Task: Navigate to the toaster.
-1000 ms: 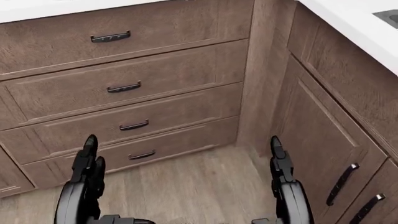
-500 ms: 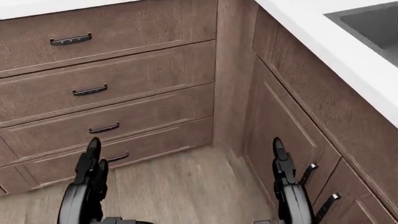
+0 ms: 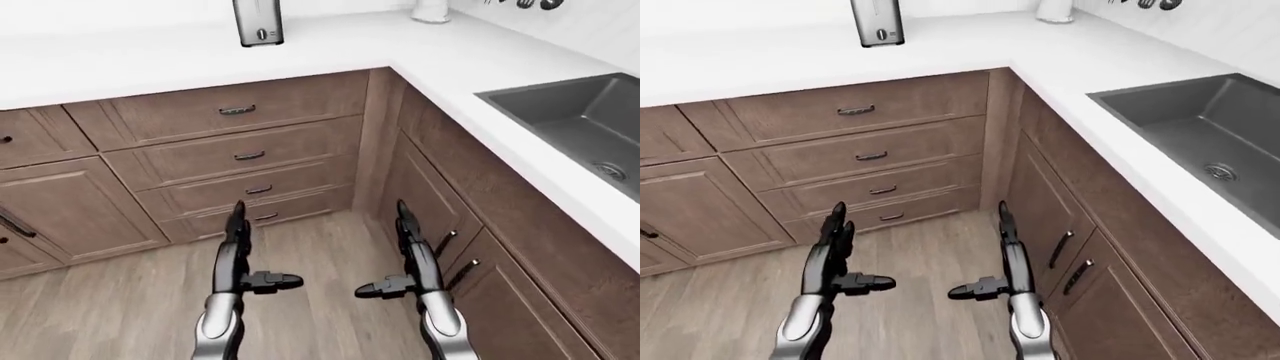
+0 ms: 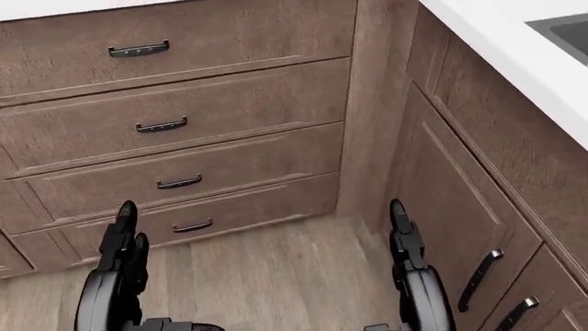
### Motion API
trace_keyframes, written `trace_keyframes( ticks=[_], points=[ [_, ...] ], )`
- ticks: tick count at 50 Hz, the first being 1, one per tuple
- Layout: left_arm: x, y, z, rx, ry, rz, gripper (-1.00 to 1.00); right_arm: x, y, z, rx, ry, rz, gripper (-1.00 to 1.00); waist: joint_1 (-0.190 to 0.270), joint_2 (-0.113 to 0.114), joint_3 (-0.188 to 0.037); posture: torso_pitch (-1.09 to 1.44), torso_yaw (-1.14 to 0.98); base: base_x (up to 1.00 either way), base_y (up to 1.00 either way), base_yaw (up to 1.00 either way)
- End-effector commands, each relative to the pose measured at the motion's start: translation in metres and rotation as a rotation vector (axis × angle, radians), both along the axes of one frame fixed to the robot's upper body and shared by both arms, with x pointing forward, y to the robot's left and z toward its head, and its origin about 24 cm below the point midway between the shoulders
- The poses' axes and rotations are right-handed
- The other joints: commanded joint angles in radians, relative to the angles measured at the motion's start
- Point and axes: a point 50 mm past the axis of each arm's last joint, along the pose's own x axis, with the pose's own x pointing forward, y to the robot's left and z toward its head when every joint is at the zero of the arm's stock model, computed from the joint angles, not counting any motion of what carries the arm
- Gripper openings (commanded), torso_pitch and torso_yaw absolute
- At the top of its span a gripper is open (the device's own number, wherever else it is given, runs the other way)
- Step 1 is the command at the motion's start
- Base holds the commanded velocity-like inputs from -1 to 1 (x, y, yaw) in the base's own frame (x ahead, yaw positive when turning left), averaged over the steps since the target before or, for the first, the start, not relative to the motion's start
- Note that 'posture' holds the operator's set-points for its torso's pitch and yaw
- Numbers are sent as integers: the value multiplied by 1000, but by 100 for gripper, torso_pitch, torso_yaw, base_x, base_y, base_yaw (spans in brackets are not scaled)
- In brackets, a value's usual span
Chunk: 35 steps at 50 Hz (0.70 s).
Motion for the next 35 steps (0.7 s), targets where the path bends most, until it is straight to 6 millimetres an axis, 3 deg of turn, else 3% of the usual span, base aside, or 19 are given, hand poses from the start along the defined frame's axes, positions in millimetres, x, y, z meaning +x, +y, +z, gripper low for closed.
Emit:
trace_keyframes(
  ticks=[1,3,4,7,10,14,16,17,18,20,27,29,32,33,34,35],
  points=[
    [5,-5,17,-2,-91,-19,100,4,-3,16,-6,-84,-8,100,-4,-3,-12,0,0,0,0,16],
    [5,-5,17,-2,-91,-19,100,4,-3,15,-5,-83,-8,100,-6,-29,1,0,0,0,0,15],
    [5,-5,17,-2,-91,-19,100,5,-3,15,-6,-83,-8,100,-5,-4,-2,0,0,0,0,15],
    [5,-5,17,-2,-91,-19,100,4,-3,15,-4,-83,-7,100,-8,-13,-5,0,0,0,0,15],
    [5,-5,17,-2,-91,-19,100,4,-3,15,-2,-83,-8,100,-4,-5,-6,0,0,0,0,15],
    [5,-5,17,-2,-91,-19,100,4,-3,15,0,-83,-7,100,-7,34,5,0,0,0,0,16],
    [5,-5,17,-2,-91,-19,100,4,-3,15,1,-82,-7,100,-9,75,1,0,0,0,0,21],
    [5,-5,17,-2,-91,-19,100,4,-3,15,1,-82,-7,100,-7,110,-11,0,0,0,0,28],
    [5,-5,17,-2,-91,-19,100,4,-3,15,2,-81,-8,100,0,88,-9,0,0,0,0,32],
    [5,-5,17,-2,-91,-19,100,4,-3,15,3,-80,-8,100,4,83,-3,0,0,0,0,32],
    [5,-5,17,-2,-91,-19,100,3,-4,17,6,-79,-10,100,3,24,3,0,0,0,0,32],
    [5,-5,17,-2,-91,-19,100,4,-4,16,7,-79,-11,100,1,-4,4,0,0,0,0,31],
    [5,-5,17,-2,-91,-19,100,5,-4,15,7,-77,-9,100,-6,-73,-10,0,0,0,0,32],
    [5,-5,17,-2,-91,-19,100,5,-4,15,6,-78,-9,100,-17,-27,1,0,0,0,0,31],
    [5,-5,17,-2,-91,-19,100,4,-4,15,5,-79,-8,100,-5,-45,1,0,0,0,0,31],
    [5,-5,17,-2,-91,-19,100,4,-3,16,4,-79,-8,100,-7,-44,-3,0,0,0,0,31]
  ],
)
